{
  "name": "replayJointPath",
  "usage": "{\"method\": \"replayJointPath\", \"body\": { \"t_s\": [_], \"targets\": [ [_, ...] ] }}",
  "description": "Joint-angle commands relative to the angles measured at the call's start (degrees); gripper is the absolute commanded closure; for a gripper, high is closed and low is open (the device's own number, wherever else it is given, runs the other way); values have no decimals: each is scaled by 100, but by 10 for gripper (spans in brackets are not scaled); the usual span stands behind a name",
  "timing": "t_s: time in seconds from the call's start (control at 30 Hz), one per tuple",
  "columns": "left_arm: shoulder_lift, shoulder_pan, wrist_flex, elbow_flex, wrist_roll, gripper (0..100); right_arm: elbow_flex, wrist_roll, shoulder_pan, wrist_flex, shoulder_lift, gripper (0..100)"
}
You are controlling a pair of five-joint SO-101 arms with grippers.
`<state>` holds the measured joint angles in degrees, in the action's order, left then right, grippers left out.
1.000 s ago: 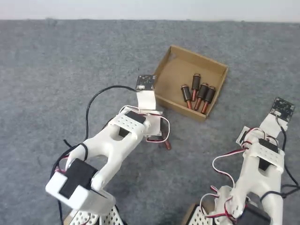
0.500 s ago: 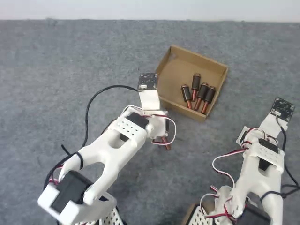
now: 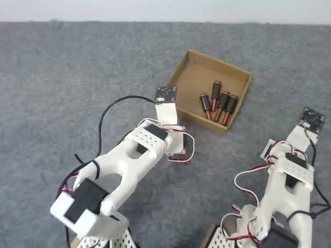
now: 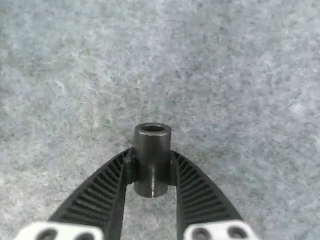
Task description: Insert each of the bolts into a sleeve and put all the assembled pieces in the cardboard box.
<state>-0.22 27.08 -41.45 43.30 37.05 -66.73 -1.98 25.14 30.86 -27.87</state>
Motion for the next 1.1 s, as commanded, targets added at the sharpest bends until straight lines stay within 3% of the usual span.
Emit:
{"method": "replayJointPath", "body": {
  "t_s": [0.0, 0.67, 1.07],
  "targets": [
    [-88, 62, -35, -145, 264, 849, 44, -44, -119, -101, -295, 961],
    [-457, 308, -44, -215, 237, 848, 35, 229, -145, -101, -295, 961],
    [-932, 273, 440, 268, 237, 845, 35, 229, -154, -101, -295, 961]
  ]
}}
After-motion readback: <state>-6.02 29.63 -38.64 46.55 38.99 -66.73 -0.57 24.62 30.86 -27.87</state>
